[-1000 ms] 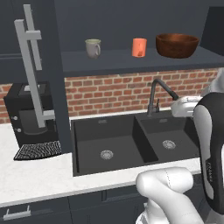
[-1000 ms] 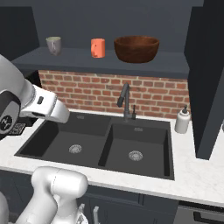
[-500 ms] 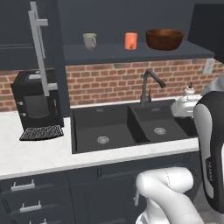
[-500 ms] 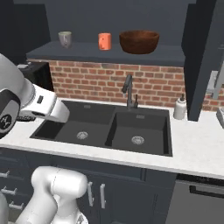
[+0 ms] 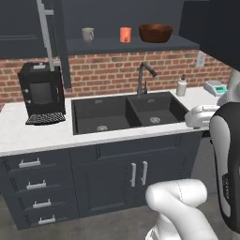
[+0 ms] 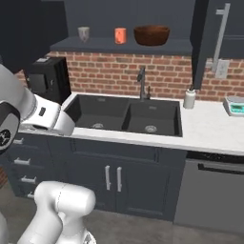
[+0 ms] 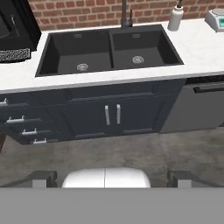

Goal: Gather all objects into one cabinet and sort the glasses and bowls to opposite sides.

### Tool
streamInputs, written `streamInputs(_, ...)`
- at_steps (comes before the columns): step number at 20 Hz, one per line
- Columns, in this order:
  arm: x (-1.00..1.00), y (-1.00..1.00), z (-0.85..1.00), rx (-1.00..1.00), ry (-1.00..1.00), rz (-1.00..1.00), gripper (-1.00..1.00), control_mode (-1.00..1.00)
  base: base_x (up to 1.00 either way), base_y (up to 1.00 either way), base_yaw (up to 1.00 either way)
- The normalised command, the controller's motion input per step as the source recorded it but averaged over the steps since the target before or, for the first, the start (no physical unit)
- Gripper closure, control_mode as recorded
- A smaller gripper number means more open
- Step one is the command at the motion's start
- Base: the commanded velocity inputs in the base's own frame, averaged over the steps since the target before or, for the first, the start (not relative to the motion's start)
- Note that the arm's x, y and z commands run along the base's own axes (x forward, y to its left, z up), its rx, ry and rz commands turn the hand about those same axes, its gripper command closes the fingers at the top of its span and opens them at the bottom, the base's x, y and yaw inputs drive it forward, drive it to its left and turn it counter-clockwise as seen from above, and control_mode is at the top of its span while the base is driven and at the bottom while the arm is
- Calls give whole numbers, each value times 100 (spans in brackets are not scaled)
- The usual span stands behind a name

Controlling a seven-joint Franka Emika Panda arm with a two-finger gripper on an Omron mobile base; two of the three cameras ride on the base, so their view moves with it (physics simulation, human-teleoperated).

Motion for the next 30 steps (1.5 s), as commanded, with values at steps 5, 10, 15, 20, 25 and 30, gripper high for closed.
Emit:
streamInputs(5,0,0,0,0,0,0,-100,100,-11,-10,-28)
streamInputs(10,0,0,0,0,0,0,-100,100,-6,-17,-39)
streamInputs(15,0,0,0,0,0,0,-100,100,-4,-35,-58)
streamInputs(20,0,0,0,0,0,0,-100,100,-6,-44,-68)
streamInputs(25,0,0,0,0,0,0,-100,100,0,-33,-68)
streamInputs(30,0,0,0,0,0,0,-100,100,0,-30,-66)
